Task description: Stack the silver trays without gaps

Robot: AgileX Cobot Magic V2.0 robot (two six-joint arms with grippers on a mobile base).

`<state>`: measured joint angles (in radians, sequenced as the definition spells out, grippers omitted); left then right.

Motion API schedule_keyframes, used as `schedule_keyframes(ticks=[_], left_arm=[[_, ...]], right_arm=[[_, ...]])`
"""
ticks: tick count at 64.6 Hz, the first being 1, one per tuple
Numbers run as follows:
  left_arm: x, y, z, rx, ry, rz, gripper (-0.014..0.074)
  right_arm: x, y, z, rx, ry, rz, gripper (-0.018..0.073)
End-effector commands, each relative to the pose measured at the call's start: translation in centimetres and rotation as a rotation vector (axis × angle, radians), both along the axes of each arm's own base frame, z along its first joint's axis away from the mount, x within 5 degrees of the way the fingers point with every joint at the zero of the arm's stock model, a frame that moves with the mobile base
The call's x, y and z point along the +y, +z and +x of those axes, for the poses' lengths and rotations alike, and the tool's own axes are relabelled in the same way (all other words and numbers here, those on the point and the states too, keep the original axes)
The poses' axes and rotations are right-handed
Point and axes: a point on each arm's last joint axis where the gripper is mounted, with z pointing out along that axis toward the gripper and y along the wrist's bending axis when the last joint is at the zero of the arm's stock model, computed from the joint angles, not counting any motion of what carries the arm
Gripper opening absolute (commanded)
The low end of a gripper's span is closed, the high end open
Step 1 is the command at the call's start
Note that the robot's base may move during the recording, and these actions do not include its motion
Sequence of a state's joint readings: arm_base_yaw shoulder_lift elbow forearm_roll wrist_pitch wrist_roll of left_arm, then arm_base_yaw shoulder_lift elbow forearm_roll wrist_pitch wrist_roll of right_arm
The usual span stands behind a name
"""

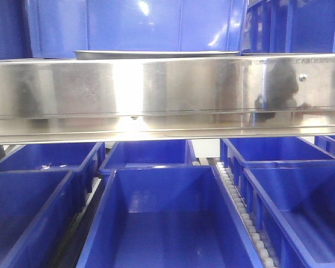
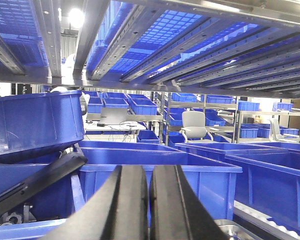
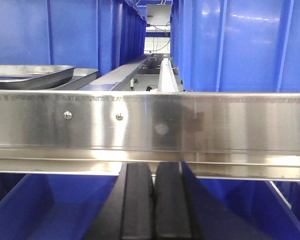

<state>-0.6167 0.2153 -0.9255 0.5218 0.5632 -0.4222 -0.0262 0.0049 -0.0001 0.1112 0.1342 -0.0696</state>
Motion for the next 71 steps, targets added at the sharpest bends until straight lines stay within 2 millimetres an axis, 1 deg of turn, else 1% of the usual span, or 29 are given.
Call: schedule_keyframes(ticks=[1,71], left_arm=[[0.11,0.13,-0.26,-0.014,-0.001,-0.015,0.0011],[0.26,0.16,-0.30,-0.026,0.016,-0.001,0.0011]], right_arm=[[-0.03,0.18,-0.03,-0.022,-0.004,-0.008,-0.0078],[-0.03,0.18,-0.03,-0.022,-0.004,-0.008,-0.0078]])
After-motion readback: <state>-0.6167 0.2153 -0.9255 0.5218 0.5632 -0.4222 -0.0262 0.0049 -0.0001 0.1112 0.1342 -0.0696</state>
